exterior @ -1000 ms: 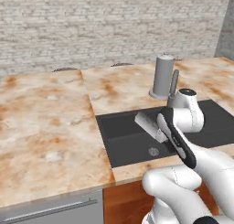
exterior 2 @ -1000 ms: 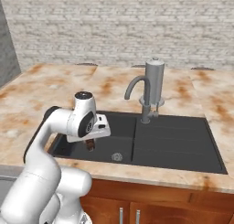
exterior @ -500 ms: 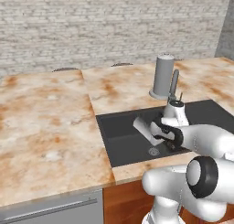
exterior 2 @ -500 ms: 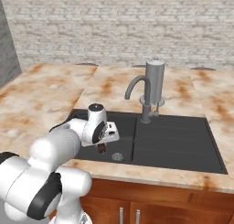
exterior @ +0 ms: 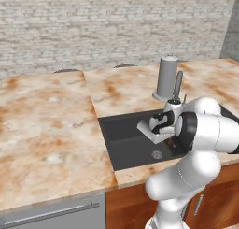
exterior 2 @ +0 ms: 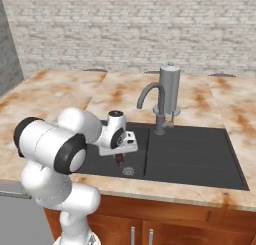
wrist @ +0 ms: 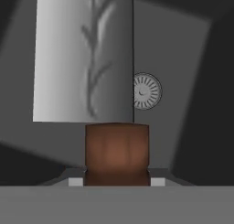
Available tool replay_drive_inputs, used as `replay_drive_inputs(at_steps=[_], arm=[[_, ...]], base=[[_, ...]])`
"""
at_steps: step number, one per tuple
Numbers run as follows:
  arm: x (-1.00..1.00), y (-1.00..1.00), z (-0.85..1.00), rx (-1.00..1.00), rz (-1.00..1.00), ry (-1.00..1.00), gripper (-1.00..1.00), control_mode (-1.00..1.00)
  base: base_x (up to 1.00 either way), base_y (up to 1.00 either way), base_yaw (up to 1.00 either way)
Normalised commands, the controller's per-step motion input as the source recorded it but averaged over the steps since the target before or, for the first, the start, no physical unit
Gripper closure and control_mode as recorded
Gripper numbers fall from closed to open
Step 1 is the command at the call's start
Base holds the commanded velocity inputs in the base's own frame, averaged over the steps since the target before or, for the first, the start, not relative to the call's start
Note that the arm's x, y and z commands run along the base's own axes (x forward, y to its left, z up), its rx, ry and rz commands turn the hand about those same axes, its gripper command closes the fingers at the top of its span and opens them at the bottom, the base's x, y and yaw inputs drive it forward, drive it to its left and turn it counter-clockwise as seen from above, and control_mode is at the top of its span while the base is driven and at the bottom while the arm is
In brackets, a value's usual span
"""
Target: Move the cutting board and knife to the sink. Then move spray from the cabinet to the counter.
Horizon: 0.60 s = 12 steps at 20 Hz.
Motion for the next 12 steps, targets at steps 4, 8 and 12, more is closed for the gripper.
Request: replay_drive_inputs(at_steps=[4,8,12], arm=[[0.38,0.00,-0.24,0.00,-0.05,0.06,1.00,-1.00],[0.30,0.00,-0.32,-0.01,-0.02,0.06,1.00,-1.00],[0.25,0.00,-0.38,-0.06,0.00,0.07,1.00,-1.00]], base=[[0.00,0.00,0.00],[0.00,0.00,0.00],[0.00,0.00,0.00]])
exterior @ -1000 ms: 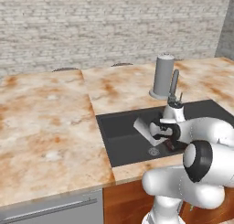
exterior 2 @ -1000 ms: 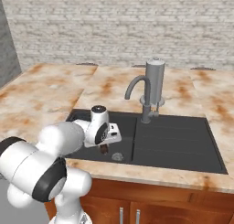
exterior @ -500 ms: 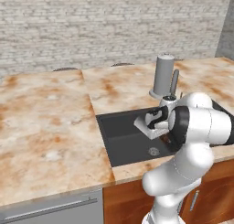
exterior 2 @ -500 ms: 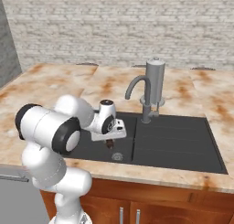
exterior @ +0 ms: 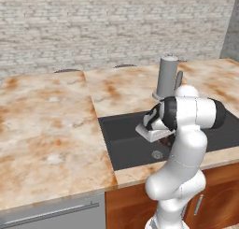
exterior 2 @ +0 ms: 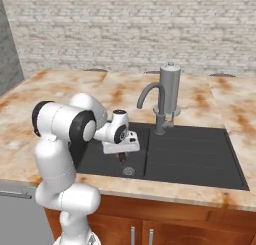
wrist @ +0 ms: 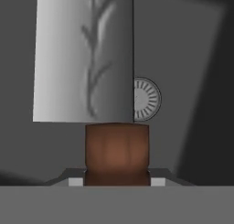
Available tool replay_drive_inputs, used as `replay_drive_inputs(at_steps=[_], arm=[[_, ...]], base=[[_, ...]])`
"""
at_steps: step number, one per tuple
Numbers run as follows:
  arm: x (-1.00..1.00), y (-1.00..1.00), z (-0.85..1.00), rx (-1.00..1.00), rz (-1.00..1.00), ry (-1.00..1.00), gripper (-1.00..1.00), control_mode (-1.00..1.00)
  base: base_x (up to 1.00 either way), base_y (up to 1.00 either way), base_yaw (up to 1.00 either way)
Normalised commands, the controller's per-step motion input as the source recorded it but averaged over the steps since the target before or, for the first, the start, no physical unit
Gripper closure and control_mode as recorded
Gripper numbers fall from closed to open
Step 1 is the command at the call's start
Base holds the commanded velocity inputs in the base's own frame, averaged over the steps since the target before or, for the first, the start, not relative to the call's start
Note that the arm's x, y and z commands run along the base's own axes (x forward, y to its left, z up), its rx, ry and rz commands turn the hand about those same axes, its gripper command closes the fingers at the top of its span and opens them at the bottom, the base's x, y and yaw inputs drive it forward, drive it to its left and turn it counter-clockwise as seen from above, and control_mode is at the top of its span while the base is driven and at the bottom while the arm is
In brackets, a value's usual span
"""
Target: Move the cutting board and knife to the sink. Then move spray from the cabinet to the counter.
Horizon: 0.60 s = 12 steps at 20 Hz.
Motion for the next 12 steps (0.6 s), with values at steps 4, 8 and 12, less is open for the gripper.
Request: replay_drive_inputs(at_steps=[4,8,12], arm=[[0.38,0.00,-0.49,-0.07,0.00,0.10,1.00,-1.00],[0.55,0.00,-0.55,-0.03,0.00,0.11,1.00,-1.00],[0.56,0.00,-0.52,0.00,0.00,0.00,1.00,-1.00]], base=[[0.00,0.00,0.00],[0.00,0.00,0.00],[0.00,0.00,0.00]])
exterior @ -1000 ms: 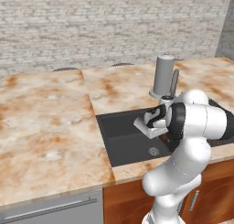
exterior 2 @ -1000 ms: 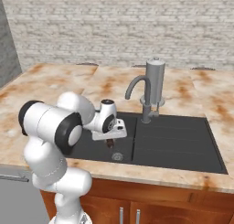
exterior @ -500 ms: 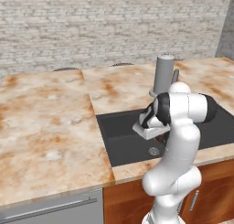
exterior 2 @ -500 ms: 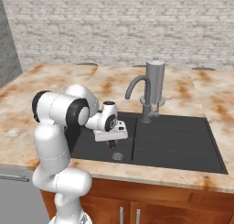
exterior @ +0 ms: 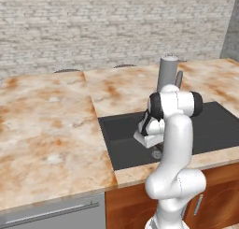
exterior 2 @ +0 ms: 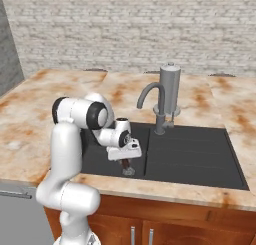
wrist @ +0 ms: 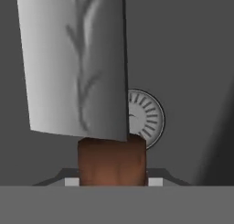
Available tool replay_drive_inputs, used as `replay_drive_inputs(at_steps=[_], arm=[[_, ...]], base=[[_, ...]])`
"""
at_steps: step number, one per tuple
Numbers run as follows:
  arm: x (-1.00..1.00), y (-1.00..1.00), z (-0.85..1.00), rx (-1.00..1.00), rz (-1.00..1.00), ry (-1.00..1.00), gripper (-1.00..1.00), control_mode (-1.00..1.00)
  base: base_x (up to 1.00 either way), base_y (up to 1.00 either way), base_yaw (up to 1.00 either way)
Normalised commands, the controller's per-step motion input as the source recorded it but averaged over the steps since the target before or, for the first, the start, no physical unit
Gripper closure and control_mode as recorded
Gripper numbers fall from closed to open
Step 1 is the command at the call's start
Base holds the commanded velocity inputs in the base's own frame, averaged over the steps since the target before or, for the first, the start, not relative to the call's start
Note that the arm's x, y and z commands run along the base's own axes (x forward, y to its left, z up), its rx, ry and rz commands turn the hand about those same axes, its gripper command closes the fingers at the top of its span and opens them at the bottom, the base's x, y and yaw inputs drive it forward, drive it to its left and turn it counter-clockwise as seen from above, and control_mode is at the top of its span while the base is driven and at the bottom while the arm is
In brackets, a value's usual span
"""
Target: Move the cutting board and knife to the sink. Then move spray from the cabinet to the counter.
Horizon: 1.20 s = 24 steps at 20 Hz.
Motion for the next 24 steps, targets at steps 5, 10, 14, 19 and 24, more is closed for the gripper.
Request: replay_drive_inputs(at_steps=[5,10,14,19,24], arm=[[0.53,0.00,-0.38,0.00,0.00,-0.05,1.00,-1.00],[0.66,0.04,-0.42,0.00,0.00,-0.01,1.00,-1.00],[0.69,0.12,-0.30,-0.01,0.00,0.00,-1.00,-1.00],[-0.06,0.00,0.52,0.00,0.00,0.00,-1.00,-1.00],[-0.12,0.00,0.91,0.00,0.00,0.00,-1.00,-1.00]], base=[[0.00,0.00,0.00],[0.00,0.00,0.00],[0.00,0.00,0.00],[0.00,0.00,0.00],[0.00,0.00,0.00]])
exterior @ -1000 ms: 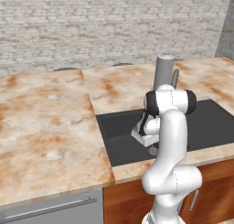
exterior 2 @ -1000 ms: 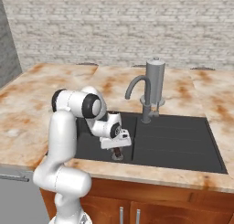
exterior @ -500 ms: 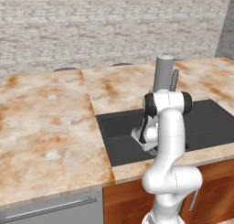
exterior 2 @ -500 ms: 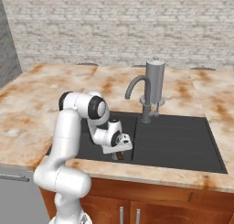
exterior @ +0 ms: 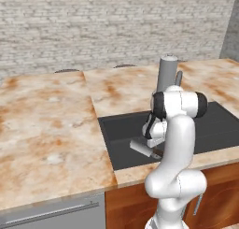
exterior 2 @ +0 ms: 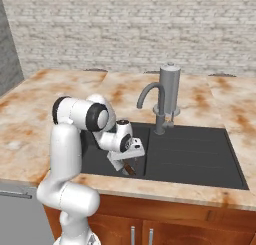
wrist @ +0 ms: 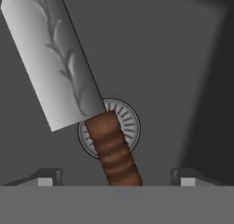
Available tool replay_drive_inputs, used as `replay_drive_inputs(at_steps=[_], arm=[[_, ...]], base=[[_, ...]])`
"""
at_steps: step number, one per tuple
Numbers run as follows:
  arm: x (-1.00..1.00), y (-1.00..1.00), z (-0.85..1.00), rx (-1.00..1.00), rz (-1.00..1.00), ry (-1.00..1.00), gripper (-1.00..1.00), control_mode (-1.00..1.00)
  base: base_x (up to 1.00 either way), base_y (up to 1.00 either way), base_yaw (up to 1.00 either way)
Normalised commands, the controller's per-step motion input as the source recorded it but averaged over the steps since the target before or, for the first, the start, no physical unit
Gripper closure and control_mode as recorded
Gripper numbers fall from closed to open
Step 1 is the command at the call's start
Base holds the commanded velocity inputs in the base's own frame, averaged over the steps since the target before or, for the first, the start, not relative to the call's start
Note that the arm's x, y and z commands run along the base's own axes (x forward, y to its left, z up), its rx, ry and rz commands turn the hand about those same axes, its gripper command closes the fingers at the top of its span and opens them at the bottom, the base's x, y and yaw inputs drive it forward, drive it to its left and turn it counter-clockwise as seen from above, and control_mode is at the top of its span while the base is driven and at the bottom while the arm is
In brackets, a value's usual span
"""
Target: Move the cutting board and knife to the sink. Then move spray from the cabinet to the counter.
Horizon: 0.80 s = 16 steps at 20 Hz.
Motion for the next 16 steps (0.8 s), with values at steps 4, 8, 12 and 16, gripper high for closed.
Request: replay_drive_inputs(at_steps=[4,8,12,16], arm=[[-0.12,0.01,0.89,0.00,0.00,0.00,-1.00,-1.00],[-0.07,0.06,0.89,0.00,0.00,0.00,-1.00,-1.00],[-0.31,0.21,0.98,0.00,0.00,0.00,-1.00,-1.00],[-0.43,0.50,0.68,0.00,-0.03,0.00,-1.00,-1.00]], base=[[0.00,0.00,0.00],[0.00,0.00,0.00],[0.00,0.00,0.00],[0.00,0.00,0.00]])
